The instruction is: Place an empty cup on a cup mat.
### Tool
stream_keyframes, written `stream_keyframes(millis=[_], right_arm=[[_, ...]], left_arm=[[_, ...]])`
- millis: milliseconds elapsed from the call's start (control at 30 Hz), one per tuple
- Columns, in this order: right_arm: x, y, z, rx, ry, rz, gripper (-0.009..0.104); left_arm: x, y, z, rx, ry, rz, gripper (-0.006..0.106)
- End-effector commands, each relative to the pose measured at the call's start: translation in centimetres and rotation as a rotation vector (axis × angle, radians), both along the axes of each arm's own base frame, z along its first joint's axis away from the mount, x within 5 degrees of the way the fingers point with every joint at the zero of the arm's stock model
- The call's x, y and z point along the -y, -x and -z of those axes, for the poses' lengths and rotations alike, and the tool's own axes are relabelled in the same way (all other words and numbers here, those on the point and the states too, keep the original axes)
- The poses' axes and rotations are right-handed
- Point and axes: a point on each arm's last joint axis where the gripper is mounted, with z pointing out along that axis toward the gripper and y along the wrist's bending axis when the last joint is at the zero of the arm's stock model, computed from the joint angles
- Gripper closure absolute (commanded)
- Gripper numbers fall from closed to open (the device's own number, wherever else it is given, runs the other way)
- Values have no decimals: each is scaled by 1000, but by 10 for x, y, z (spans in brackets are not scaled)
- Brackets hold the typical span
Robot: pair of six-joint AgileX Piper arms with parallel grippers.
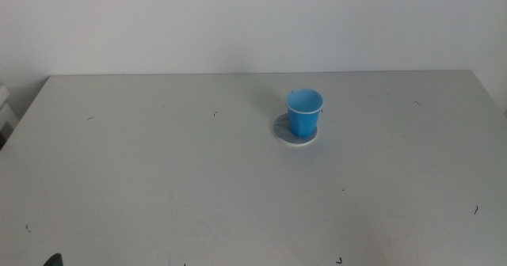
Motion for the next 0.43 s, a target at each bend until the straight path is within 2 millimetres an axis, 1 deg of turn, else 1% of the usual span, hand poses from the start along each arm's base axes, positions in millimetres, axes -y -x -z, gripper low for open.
stream_keyframes(millis=[0, 267, 400], right_arm=[[0, 2, -11, 106, 25, 5, 1], [0, 2, -11, 106, 25, 5, 1], [0, 2, -11, 106, 25, 5, 1]], left_arm=[[-1, 0, -12, 107, 38, -19, -5], [-1, -2, 6, 45, 28, -18, -5], [-1, -2, 6, 44, 28, -18, -5]])
